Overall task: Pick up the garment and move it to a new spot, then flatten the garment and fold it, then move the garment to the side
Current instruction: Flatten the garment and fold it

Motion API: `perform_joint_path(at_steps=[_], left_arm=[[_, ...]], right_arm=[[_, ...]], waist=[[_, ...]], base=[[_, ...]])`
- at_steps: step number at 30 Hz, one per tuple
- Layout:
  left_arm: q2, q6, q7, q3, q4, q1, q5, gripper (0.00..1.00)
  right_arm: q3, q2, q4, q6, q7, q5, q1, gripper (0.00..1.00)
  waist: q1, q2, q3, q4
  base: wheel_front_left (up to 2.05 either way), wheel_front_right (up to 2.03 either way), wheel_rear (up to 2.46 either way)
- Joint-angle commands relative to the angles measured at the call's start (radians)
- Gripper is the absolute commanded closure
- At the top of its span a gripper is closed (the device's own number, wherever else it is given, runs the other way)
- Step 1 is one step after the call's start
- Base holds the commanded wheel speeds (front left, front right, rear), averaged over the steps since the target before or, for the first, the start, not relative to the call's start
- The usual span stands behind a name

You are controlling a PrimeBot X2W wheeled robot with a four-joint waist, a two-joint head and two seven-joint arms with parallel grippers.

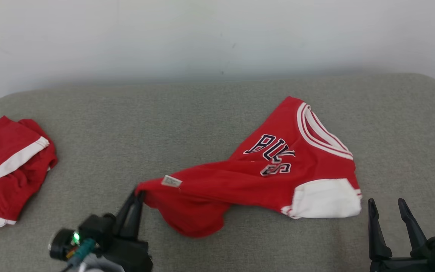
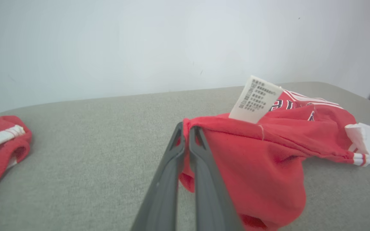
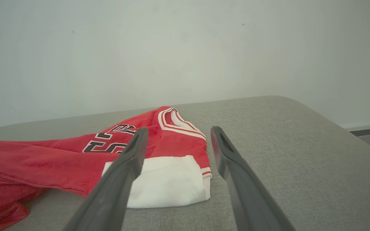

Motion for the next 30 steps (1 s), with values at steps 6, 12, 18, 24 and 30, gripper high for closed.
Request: perform_joint_path(at_steps=[6, 12, 18, 24, 30], left_arm=[[0.064, 0.002, -0.003, 0.022, -0.068, -0.108, 0.038, 1.0], [0.074, 0.002, -0.003, -0.009, -0.123, -0.077, 0.047, 1.0], [0.046, 0.024, -0.003, 0.004, -0.181, 0.089, 0.031, 1.0], [0.002, 0.04, -0.003, 0.017, -0.194, 0.228, 0.013, 1.0], [-0.047, 0.033, -0.004, 0.019, -0.128, 0.307, -0.012, 1.0]], right_arm=[[0.006, 0.006, 0.014, -0.002, -0.009, 0.001, -0.01, 0.0], [0.009, 0.009, 0.031, -0.002, -0.018, 0.011, 0.002, 0.0], [-0.003, 0.012, 0.041, -0.002, -0.026, 0.012, 0.014, 0.0], [-0.015, 0.013, 0.053, -0.002, -0.03, 0.013, 0.021, 0.0], [-0.007, 0.01, 0.075, -0.002, -0.031, 0.013, 0.016, 0.0]], waist=[[-0.0001, 0.0, -0.025, 0.039], [-0.0001, 0.0, -0.029, 0.045], [-0.0001, 0.0, -0.024, 0.051], [-0.0001, 0.0, -0.024, 0.072], [-0.0001, 0.0, -0.029, 0.094]], base=[[0.0, 0.0, 0.0], [0.0, 0.0, 0.0], [0.0, 0.0, 0.0], [0.0, 0.0, 0.0], [0.0, 0.0, 0.0]])
